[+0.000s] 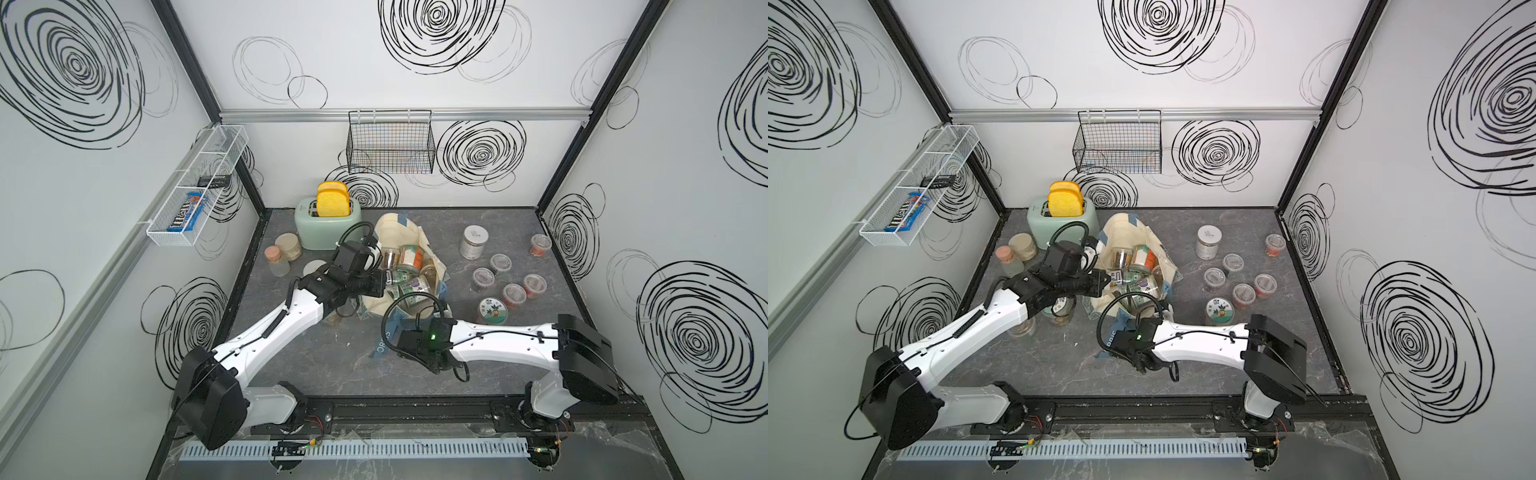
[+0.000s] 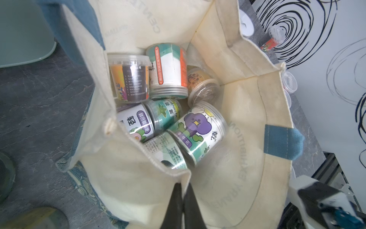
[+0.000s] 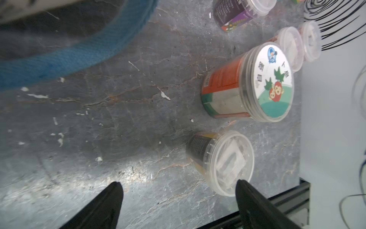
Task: Take out the seed jars from the canvas bag
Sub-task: Place the seed jar at the center of the board.
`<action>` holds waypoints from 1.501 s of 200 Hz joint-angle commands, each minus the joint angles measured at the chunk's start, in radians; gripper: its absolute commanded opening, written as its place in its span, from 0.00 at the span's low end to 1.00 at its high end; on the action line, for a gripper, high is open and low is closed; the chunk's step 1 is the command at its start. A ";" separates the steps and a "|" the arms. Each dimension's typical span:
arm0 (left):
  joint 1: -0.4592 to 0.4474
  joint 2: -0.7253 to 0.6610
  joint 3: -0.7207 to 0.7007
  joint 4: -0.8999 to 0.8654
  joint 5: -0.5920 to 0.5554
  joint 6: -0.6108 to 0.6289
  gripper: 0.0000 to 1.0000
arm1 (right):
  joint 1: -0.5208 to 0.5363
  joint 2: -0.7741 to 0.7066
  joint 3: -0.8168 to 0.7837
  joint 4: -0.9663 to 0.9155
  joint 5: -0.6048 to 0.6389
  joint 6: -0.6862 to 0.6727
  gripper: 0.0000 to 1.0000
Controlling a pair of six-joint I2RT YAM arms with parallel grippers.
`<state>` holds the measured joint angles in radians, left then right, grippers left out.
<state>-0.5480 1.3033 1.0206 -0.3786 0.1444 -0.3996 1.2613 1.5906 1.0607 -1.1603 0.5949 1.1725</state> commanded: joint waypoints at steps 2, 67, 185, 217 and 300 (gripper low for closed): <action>0.007 -0.014 -0.044 -0.027 -0.025 0.015 0.05 | 0.007 -0.063 -0.035 0.047 -0.026 0.010 0.91; -0.006 -0.013 -0.059 -0.034 -0.032 0.018 0.05 | 0.007 -0.270 -0.172 0.271 -0.125 -0.070 0.80; -0.145 -0.035 -0.063 -0.055 -0.091 -0.024 0.05 | -0.252 -0.461 -0.440 0.486 -0.300 -0.148 0.64; -0.204 -0.054 -0.100 -0.051 -0.108 -0.058 0.05 | -0.302 -0.506 -0.481 0.463 -0.291 -0.135 0.65; -0.308 -0.067 -0.149 -0.048 -0.144 -0.108 0.05 | -0.335 -0.709 -0.282 0.590 -0.554 -0.289 0.75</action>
<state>-0.8421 1.2396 0.8917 -0.3935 0.0181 -0.4770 0.9245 0.9493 0.6918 -0.6720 0.1604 0.9379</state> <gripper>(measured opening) 0.064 0.730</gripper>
